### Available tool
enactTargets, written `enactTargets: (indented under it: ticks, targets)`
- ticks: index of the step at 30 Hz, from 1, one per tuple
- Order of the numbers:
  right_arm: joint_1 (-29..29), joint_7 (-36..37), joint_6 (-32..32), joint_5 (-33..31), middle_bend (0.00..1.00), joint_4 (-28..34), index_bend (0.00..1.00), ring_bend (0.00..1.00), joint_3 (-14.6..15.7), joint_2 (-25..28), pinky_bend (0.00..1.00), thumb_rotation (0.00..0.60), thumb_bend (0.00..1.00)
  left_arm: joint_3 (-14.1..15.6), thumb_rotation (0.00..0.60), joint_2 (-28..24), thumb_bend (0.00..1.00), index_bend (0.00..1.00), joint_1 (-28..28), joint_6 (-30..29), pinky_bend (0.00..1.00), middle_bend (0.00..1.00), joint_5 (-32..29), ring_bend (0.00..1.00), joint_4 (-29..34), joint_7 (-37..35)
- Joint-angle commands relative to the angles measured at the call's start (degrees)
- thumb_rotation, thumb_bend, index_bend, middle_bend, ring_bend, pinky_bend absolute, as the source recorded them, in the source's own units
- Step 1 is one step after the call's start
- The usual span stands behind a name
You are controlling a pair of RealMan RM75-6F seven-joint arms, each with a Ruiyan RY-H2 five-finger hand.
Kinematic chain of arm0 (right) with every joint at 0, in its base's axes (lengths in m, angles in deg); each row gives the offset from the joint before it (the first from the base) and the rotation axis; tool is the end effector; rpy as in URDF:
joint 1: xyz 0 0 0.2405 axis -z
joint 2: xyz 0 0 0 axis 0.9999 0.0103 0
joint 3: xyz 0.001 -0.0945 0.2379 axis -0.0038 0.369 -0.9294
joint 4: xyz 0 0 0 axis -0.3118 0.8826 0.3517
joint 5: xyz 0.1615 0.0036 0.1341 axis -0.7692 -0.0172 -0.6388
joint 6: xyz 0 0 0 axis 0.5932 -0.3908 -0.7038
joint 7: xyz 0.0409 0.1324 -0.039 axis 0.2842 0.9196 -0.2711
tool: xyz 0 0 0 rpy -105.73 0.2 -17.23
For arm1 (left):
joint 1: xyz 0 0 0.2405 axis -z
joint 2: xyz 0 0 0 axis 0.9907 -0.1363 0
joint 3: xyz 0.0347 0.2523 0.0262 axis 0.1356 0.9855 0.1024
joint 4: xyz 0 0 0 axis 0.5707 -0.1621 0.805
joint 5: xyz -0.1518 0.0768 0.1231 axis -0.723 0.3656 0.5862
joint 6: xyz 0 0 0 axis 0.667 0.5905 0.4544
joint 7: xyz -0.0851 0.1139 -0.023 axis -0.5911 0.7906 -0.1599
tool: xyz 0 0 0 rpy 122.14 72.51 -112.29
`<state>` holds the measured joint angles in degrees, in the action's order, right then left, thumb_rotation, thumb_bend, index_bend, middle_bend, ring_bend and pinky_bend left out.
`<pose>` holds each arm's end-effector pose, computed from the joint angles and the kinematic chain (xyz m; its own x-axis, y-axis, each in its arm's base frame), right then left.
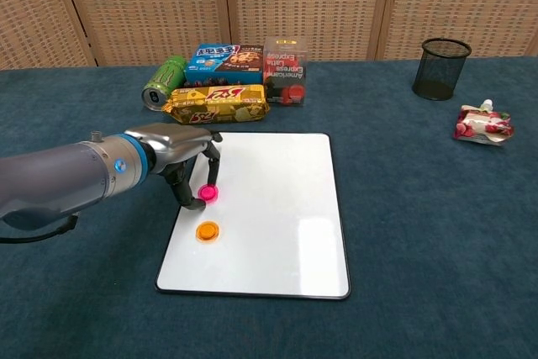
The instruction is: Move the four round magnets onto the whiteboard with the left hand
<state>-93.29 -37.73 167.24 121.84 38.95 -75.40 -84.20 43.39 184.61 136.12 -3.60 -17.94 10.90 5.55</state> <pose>-0.3257 -0.1755 0.1610 0.3147 -0.0741 0.9463 -0.9452 0.0673 0.3196 -0.1112 0.3422 -0.0869 0.5872 0.4164 0.6941 0.8094 -0.3075 -0.5003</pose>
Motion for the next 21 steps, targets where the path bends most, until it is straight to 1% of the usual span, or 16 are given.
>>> enactTargets:
  ticks: [1, 7, 9, 14, 17, 21]
  targets:
    - [-0.02, -0.06, -0.1, -0.03, 0.0, 0.04, 0.0, 0.0, 0.03, 0.05, 0.0, 0.6, 0.07, 0.05, 0.6, -0.72, 0.24, 0.2, -0.18, 0.19, 0.0, 0.0, 2.04, 0.0, -0.36, -1.81]
    - [-0.14, -0.06, -0.6, -0.32, 0.0, 0.28, 0.0, 0.0, 0.05, 0.28, 0.0, 0.6, 0.08, 0.08, 0.6, -4.54, 0.24, 0.21, -1.2, 0.21, 0.0, 0.0, 2.93, 0.0, -0.6, -4.54]
    - [-0.15, -0.13, -0.7, -0.39, 0.0, 0.34, 0.0, 0.0, 0.07, 0.33, 0.0, 0.6, 0.08, 0.34, 0.6, -5.8, 0.25, 0.23, -1.77, 0.44, 0.0, 0.0, 2.86, 0.0, -0.76, -5.4]
    - [-0.22, -0.32, -0.94, -0.51, 0.0, 0.54, 0.0, 0.0, 0.08, 0.45, 0.0, 0.6, 0.08, 1.4, 0.6, -8.55, 0.25, 0.32, -3.04, 1.64, 0.0, 0.0, 2.22, 0.0, -1.82, -7.18]
    - [-0.24, -0.49, -1.03, -0.6, 0.0, 0.66, 0.0, 0.0, 0.09, 0.47, 0.0, 0.6, 0.08, 1.77, 0.6, -9.24, 0.26, 0.35, -3.45, 2.51, 0.0, 0.0, 2.08, 0.0, -2.59, -8.31]
    - [-0.23, -0.71, -1.03, -0.72, 0.0, 0.82, 0.0, 0.0, 0.06, 0.48, 0.0, 0.6, 0.08, 2.09, 0.6, -9.28, 0.26, 0.36, -3.61, 3.4, 0.0, 0.0, 2.31, 0.0, -3.55, -9.5]
